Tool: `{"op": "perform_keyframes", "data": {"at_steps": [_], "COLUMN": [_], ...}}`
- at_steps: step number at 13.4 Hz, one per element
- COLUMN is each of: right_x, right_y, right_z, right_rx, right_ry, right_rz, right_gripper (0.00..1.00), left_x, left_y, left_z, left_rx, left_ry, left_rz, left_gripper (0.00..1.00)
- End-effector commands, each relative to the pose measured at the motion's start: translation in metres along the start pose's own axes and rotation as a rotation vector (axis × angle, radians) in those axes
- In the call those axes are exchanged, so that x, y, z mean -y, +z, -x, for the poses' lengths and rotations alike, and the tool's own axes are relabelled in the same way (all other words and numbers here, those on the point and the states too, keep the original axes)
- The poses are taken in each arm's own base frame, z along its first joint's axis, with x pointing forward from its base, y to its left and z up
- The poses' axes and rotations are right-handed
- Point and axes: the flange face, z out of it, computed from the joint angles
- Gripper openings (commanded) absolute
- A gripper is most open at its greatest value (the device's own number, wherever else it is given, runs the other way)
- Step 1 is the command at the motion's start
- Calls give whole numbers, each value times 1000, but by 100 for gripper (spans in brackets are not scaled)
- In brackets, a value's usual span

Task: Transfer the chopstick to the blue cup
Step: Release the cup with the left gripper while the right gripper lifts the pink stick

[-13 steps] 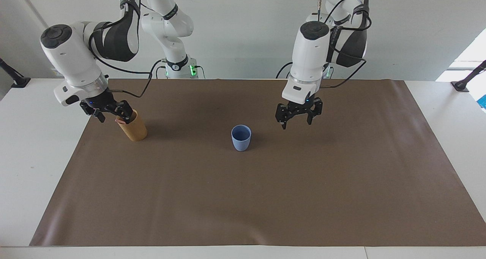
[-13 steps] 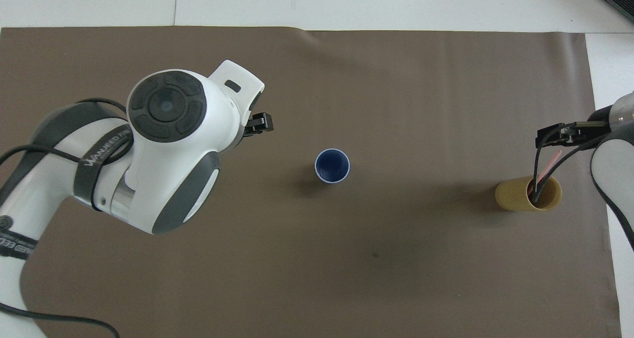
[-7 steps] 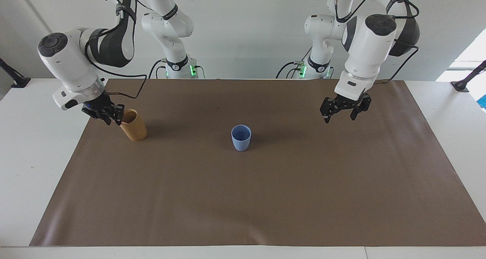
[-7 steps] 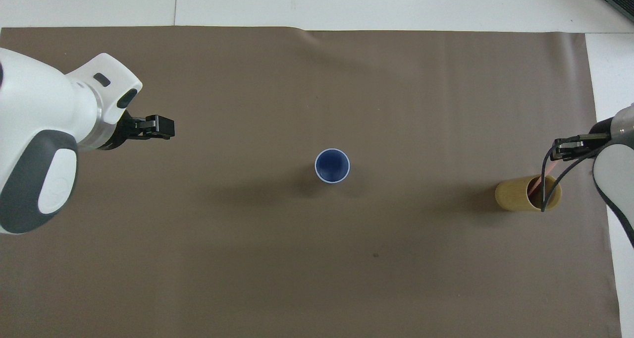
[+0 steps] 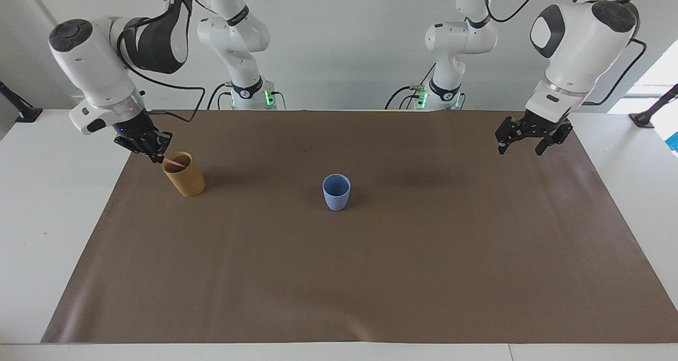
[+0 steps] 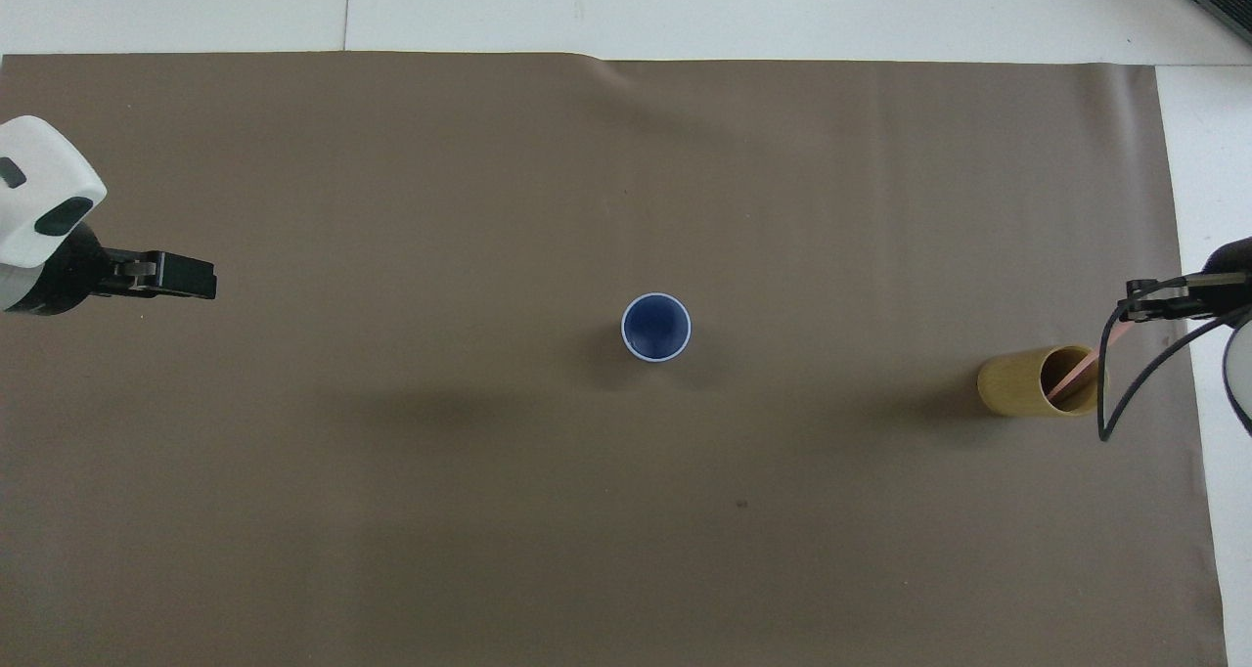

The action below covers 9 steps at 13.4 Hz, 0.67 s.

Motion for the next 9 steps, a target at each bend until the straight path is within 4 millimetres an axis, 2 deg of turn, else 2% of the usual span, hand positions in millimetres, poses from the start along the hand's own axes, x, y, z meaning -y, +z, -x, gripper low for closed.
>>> {"op": "perform_keyframes", "data": {"at_steps": [1, 3, 4, 6, 9], "right_x": [5, 13, 26, 65, 136], "right_y": [-50, -82, -97, -118, -131], "right_z": [23, 35, 40, 44, 40], "right_rx": [-20, -35, -66, -112, -190], "right_ry": [-3, -14, -36, -74, -78], "right_rz": [-7, -4, 1, 12, -23], "right_gripper": [0, 0, 0, 0, 0], "left_x": [-3, -3, -5, -8, -8], "left_y": [-45, -67, -82, -108, -118], "left_z": [3, 6, 8, 16, 27], "left_rx": [4, 2, 8, 36, 91], "left_ry": [17, 17, 20, 26, 26], "left_rz": [14, 13, 13, 12, 14], "left_gripper": [100, 100, 100, 100, 100]}}
